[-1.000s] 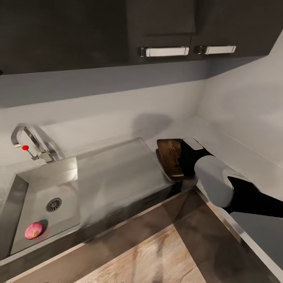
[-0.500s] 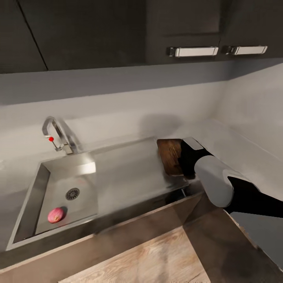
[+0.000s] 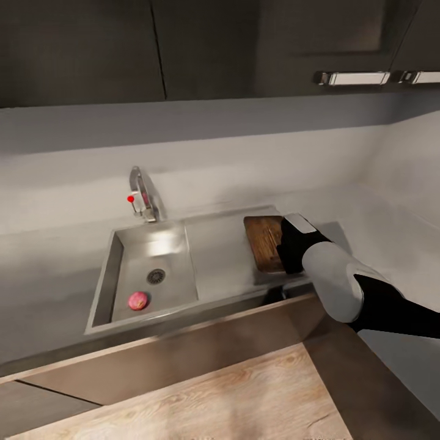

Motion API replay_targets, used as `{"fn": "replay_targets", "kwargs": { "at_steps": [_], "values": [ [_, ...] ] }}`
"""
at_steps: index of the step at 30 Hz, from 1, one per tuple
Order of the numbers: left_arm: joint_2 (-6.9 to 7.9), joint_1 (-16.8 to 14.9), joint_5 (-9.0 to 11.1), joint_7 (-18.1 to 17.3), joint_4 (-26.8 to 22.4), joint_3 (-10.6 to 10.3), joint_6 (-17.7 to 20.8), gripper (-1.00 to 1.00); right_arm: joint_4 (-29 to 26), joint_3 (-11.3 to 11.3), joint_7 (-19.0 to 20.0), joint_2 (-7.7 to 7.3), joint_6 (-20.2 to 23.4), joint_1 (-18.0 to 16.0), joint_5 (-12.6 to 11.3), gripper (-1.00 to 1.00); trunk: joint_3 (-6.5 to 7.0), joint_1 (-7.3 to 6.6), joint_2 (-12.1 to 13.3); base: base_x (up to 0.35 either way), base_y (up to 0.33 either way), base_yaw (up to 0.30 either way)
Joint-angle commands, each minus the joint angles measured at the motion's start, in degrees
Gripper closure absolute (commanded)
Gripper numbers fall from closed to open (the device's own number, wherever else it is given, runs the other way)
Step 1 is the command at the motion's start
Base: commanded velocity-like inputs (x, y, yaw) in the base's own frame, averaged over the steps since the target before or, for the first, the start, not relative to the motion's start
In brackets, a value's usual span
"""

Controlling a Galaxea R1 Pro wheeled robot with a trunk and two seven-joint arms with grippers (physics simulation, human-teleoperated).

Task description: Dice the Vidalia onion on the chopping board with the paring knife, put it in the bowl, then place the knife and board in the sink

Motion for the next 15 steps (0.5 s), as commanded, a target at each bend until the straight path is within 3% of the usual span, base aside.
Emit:
{"fn": "replay_targets", "kwargs": {
  "at_steps": [1, 15],
  "values": [
    [-0.01, 0.02, 0.06, 0.0, -0.07, -0.01, -0.08, -1.0, -0.08, 0.46, -0.23, -0.01, -0.06, -0.03, -0.46, 1.0, -0.09, 0.01, -0.11, -0.22, 0.254, 0.161],
    [-0.02, 0.02, 0.06, 0.0, -0.07, -0.01, -0.08, -1.0, -0.08, 0.48, -0.23, -0.01, -0.06, -0.03, -0.46, 1.0, -0.09, 0.01, -0.11, -0.237, 0.226, 0.16]
  ]
}}
